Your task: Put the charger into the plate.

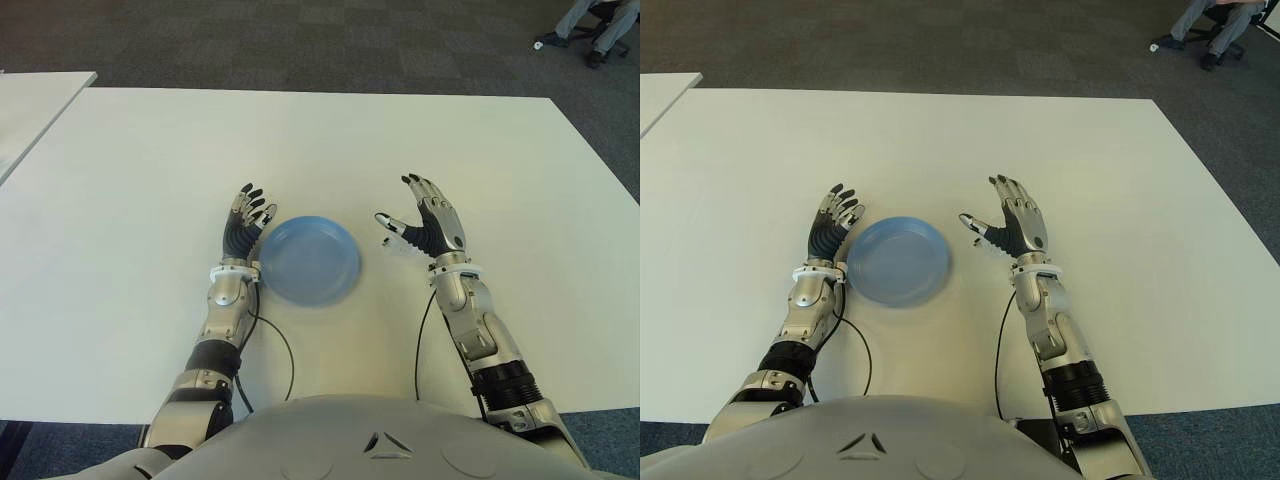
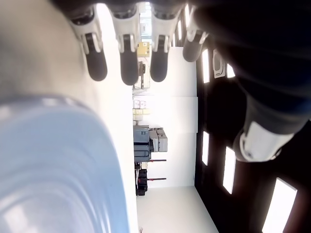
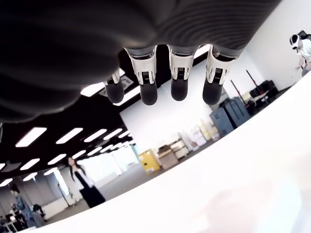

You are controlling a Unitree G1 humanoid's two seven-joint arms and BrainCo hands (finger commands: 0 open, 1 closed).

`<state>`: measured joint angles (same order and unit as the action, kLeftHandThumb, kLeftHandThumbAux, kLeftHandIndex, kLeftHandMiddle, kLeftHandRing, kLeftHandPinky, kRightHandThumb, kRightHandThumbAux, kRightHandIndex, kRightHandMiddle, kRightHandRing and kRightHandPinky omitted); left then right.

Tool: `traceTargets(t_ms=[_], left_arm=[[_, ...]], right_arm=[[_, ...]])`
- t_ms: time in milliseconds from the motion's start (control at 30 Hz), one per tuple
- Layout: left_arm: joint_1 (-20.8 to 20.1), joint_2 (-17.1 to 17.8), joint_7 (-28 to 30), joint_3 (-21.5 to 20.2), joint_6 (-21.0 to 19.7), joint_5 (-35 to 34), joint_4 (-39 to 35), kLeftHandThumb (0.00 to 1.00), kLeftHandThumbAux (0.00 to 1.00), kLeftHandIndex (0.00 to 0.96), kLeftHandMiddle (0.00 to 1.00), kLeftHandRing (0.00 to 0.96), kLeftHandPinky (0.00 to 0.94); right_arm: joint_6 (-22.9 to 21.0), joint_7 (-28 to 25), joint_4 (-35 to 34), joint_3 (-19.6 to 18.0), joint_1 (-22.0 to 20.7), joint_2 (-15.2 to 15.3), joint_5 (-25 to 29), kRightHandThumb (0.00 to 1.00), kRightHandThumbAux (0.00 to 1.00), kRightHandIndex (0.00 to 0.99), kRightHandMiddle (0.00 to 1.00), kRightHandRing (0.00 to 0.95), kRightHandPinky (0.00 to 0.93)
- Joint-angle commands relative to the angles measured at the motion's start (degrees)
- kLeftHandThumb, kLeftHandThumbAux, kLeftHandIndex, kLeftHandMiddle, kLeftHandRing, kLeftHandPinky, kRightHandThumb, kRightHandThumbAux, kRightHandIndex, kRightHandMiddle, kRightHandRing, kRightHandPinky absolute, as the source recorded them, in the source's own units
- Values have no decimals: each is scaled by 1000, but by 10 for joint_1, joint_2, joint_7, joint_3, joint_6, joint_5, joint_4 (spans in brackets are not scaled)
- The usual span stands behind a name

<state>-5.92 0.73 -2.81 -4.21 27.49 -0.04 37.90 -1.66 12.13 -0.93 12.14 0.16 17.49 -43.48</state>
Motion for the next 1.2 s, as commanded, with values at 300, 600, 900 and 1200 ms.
traceTargets(t_ms=[300, 600, 900, 1200], left_arm=[[28, 5, 9, -3, -22, -4, 21, 0, 586, 101, 174, 182, 199], [27, 8, 17, -3, -20, -6, 25, 0, 584, 93, 166, 176, 183], [29, 10, 20, -2, -18, -6, 25, 0, 587, 89, 162, 174, 187], [30, 11, 24, -2, -16, -7, 24, 0, 585, 87, 161, 172, 191]], right_arm=[[-23, 7, -1, 4, 17, -4, -6, 351, 205, 0, 0, 0, 5], [-14, 16, 14, -1, 22, 14, -7, 353, 207, 0, 0, 0, 0], [-7, 3, 30, 0, 20, 39, 1, 358, 213, 0, 0, 0, 0], [16, 0, 61, -4, 17, 61, 22, 328, 218, 0, 0, 0, 0]])
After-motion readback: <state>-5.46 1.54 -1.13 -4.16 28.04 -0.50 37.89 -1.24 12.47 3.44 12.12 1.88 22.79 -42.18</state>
